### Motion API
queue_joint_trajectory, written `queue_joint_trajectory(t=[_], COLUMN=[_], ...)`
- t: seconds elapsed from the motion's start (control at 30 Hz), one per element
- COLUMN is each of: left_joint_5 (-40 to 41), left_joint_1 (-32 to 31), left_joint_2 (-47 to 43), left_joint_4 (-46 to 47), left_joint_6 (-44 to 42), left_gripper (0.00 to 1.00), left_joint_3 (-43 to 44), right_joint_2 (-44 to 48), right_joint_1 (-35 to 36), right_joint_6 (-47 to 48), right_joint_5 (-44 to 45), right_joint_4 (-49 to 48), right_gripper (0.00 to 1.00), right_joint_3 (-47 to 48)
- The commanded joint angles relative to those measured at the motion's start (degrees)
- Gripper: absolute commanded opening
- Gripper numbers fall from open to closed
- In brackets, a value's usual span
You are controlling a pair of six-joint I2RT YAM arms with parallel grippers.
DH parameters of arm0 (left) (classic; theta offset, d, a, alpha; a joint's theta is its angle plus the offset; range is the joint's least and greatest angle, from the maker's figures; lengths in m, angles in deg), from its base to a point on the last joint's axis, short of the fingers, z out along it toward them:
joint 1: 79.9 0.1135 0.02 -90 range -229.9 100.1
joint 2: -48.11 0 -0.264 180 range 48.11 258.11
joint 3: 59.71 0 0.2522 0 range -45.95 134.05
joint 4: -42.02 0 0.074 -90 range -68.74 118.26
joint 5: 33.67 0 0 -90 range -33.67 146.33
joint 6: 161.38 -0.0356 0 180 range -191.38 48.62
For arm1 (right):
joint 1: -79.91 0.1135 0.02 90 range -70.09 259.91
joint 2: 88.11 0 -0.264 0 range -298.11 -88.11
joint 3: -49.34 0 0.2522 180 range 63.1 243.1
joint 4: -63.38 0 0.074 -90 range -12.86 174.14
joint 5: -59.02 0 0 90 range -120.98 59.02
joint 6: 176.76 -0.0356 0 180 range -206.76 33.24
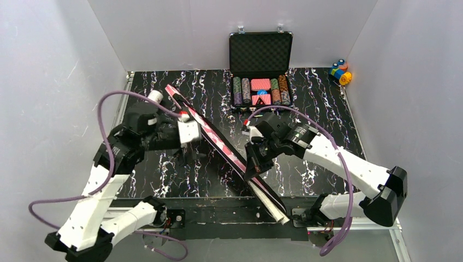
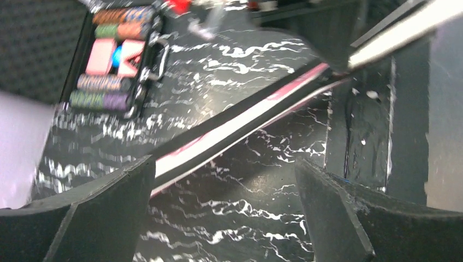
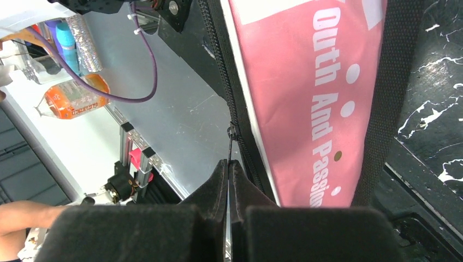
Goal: Pack up the badminton gear
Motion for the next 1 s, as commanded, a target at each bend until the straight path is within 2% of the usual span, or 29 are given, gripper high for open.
queue_joint_trajectory(t=[0.0, 0.1, 0.27, 0.53, 0.63, 0.67, 0.73, 0.8, 0.87, 0.9, 0.93, 0.97], left_joint_5=[3.2, 6.7, 11.2, 12.4, 12.3, 12.0, 11.3, 11.2, 11.3, 12.0, 12.6, 12.9], left_joint_1=[-11.3, -16.7, -21.9, -24.7, -24.7, -24.9, -24.9, -24.9, -25.0, -25.1, -25.2, -25.2], left_joint_2=[3.1, 6.3, 10.8, 12.8, 14.4, 15.3, 16.6, 17.7, 18.3, 19.2, 18.4, 18.0], left_joint_4=[0.4, 1.9, 5.1, 8.5, 9.5, 9.5, 7.5, 7.5, 7.2, 7.4, 7.0, 7.0], left_joint_6=[-12.6, -14.9, -19.7, -22.8, -22.6, -22.0, -24.0, -24.7, -25.8, -26.0, -25.5, -24.8], left_gripper=[0.98, 0.98, 0.98, 0.97, 0.82, 0.71, 0.62, 0.48, 0.43, 0.3, 0.23, 0.21], left_joint_3=[-3.3, -4.0, -5.7, -8.9, -7.9, -7.5, -7.6, -7.1, -6.8, -5.9, -5.5, -5.5], right_joint_2=[2.4, 2.7, 2.9, 3.2, 3.0, 3.0, 3.0, 3.0, 3.1, 3.1, 3.4, 3.3], right_joint_1=[0.6, 0.6, 0.6, 0.6, 0.6, 0.6, 0.6, 0.6, 0.6, 0.7, 0.7, 0.8], right_joint_6=[1.4, 1.4, 1.3, 1.5, 1.5, 1.5, 1.5, 1.6, 1.6, 1.7, 1.8, 1.9], right_joint_5=[-1.2, -1.1, -1.1, -0.9, -1.2, -1.1, -0.9, -1.3, -1.4, -1.4, -1.0, -0.9], right_joint_4=[2.1, 2.9, 4.0, 5.0, 5.1, 5.3, 5.8, 6.0, 5.9, 5.9, 5.5, 5.4], right_gripper=[0.01, 0.01, 0.01, 0.01, 0.01, 0.01, 0.01, 0.01, 0.01, 0.01, 0.01, 0.01], right_joint_3=[5.2, 6.7, 9.3, 12.0, 12.6, 13.0, 14.2, 14.6, 14.7, 14.8, 13.8, 13.7])
